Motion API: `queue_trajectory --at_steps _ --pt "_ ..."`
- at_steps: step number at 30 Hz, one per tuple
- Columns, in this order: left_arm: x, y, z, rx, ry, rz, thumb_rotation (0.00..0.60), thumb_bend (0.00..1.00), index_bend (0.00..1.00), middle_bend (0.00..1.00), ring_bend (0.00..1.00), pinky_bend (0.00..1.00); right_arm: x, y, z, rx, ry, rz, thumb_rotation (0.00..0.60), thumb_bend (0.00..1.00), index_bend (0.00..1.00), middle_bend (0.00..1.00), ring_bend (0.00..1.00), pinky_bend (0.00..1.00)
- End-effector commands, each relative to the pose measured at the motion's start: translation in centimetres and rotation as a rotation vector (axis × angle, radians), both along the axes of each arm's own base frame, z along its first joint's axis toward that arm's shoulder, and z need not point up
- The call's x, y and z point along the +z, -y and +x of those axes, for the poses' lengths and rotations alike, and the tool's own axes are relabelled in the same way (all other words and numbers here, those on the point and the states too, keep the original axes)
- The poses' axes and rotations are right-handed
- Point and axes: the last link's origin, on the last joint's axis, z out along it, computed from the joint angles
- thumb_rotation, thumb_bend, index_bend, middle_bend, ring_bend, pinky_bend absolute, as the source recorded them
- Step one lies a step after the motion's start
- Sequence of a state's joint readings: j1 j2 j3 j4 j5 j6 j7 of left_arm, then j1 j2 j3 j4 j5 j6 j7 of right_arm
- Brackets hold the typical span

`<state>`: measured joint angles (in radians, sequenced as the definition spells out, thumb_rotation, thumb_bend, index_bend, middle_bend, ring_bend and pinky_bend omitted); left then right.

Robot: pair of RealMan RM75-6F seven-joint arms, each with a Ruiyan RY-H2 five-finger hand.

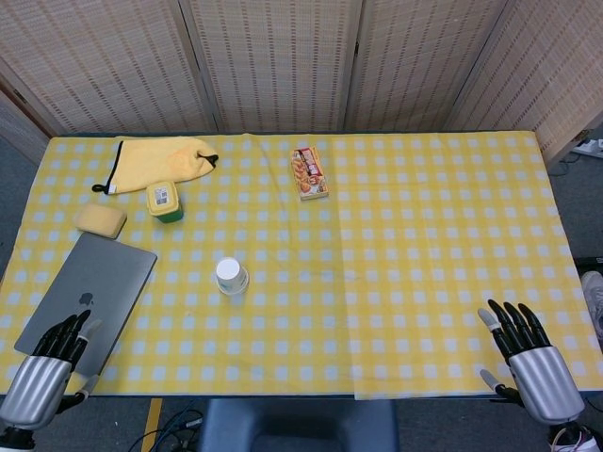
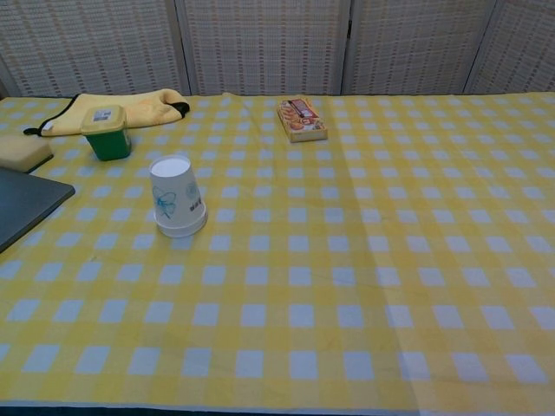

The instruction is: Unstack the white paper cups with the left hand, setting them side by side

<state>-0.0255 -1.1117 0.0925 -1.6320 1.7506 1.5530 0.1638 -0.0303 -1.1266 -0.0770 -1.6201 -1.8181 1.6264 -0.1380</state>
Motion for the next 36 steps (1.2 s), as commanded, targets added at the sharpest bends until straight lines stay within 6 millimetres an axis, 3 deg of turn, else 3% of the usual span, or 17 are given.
queue_trajectory --at_steps 1,8,15,30,36 --pt "0.9 -1.5 2.2 -0.041 -0.052 -0.013 0.6 0.3 0.08 0.0 0.0 0.16 0.1 0.0 0.0 0.003 0.002 0.001 0.6 0.19 0.0 0.0 0.0 0.0" --pt "1.2 -4.8 6.9 -0.088 -0.042 -0.111 0.6 0.3 0.04 0.0 0.0 0.16 0.0 0.4 -0.1 -0.005 0.005 0.018 0.6 0.19 0.0 0.0 0.0 0.0" --pt "-0.7 -8.9 11.1 -0.123 -0.067 -0.245 0.6 0.3 0.06 0.0 0.0 0.16 0.0 1.2 -0.1 -0.016 0.019 0.036 0.6 0.19 0.0 0.0 0.0 0.0" --pt "-5.2 -16.9 17.6 -0.173 -0.18 -0.392 0.6 0.3 0.14 0.0 0.0 0.16 0.7 2.5 -0.8 -0.064 0.037 0.032 0.6 0.19 0.0 0.0 0.0 0.0" --pt "-7.0 -20.2 19.2 -0.168 -0.23 -0.423 0.6 0.3 0.16 0.0 0.0 0.16 0.8 2.9 -0.9 -0.074 0.04 0.032 0.6 0.19 0.0 0.0 0.0 0.0"
